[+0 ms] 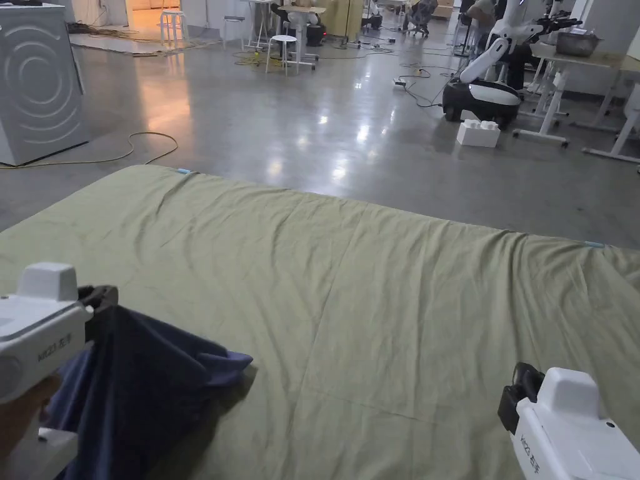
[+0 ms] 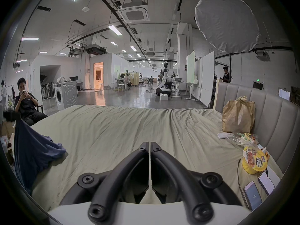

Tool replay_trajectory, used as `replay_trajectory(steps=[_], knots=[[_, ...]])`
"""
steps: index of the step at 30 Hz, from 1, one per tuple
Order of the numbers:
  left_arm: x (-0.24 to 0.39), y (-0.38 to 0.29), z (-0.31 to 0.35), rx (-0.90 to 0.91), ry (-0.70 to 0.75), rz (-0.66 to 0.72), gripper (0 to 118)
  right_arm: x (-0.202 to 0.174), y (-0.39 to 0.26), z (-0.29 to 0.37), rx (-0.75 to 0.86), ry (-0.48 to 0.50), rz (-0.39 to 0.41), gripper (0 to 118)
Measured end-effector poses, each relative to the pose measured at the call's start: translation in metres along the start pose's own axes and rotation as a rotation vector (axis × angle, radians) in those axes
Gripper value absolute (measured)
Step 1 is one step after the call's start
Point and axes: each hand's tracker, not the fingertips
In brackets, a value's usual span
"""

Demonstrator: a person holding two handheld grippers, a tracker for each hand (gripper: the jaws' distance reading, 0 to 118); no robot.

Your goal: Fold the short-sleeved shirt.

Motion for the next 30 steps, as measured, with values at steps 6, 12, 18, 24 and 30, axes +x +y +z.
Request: replay_trajectory(steps=[6, 12, 18, 24, 30], knots=[[0.054, 0.074, 0.016, 0.171, -0.148, -0.025, 0, 0.012, 0.006, 0.010, 0.028, -0.013, -0.017, 2], [0.120, 0.098, 0.000, 0.096, -0.230, -0.177, 0, 0.032, 0.004, 0.023, 0.043, -0.044, -0.036, 2], [0.121, 0.055, -0.028, -0.065, -0.194, -0.116, 0, 0.051, -0.006, 0.030, 0.023, -0.071, -0.050, 2], [0.086, -0.004, -0.051, -0.311, -0.093, -0.061, 33, 0.060, -0.014, 0.027, -0.003, -0.083, -0.049, 2], [0.074, -0.074, -0.067, -0.507, -0.116, -0.052, 74, 0.052, -0.024, 0.022, -0.039, -0.071, -0.048, 2]])
